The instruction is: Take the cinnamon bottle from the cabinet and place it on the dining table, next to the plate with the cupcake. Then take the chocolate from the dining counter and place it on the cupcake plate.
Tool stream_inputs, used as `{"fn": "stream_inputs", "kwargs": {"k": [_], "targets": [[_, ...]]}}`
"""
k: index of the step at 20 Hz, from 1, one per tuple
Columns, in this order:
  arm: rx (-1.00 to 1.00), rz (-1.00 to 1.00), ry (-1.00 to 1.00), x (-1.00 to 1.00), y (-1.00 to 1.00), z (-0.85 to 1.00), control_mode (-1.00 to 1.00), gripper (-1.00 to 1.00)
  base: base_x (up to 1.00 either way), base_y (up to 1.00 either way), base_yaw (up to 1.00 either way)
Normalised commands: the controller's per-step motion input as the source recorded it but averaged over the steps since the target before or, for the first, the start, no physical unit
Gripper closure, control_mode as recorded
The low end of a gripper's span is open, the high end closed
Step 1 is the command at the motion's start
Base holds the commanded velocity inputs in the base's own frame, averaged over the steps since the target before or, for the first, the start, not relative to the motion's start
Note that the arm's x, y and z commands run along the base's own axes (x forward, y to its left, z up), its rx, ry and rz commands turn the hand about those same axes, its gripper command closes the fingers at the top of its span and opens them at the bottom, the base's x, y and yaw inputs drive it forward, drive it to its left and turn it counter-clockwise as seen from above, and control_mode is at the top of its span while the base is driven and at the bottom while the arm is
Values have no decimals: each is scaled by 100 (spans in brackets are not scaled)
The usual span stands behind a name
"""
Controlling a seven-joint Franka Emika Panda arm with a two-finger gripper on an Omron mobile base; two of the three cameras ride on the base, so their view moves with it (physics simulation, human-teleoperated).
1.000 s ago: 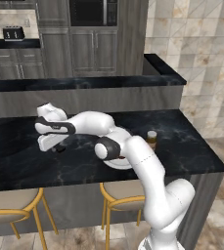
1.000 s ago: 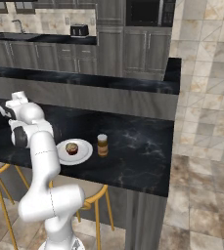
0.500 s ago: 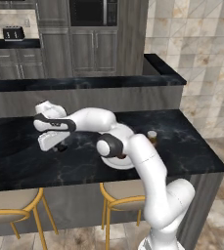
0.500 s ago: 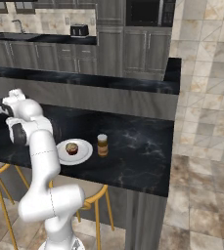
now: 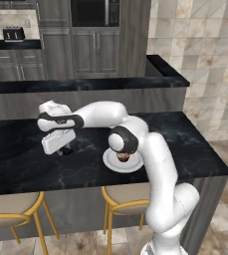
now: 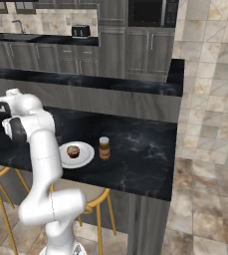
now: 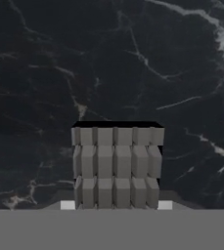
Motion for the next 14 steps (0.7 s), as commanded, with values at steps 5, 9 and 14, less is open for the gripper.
{"fn": "stream_inputs", "kwargs": {"k": [5, 9, 14], "targets": [[9, 0, -20, -76, -53, 1, -100, 100, 0, 0, 0], [5, 0, -23, -67, -58, 7, -100, 100, 0, 0, 0], [13, -3, -12, -50, -59, 21, -100, 100, 0, 0, 0]]}}
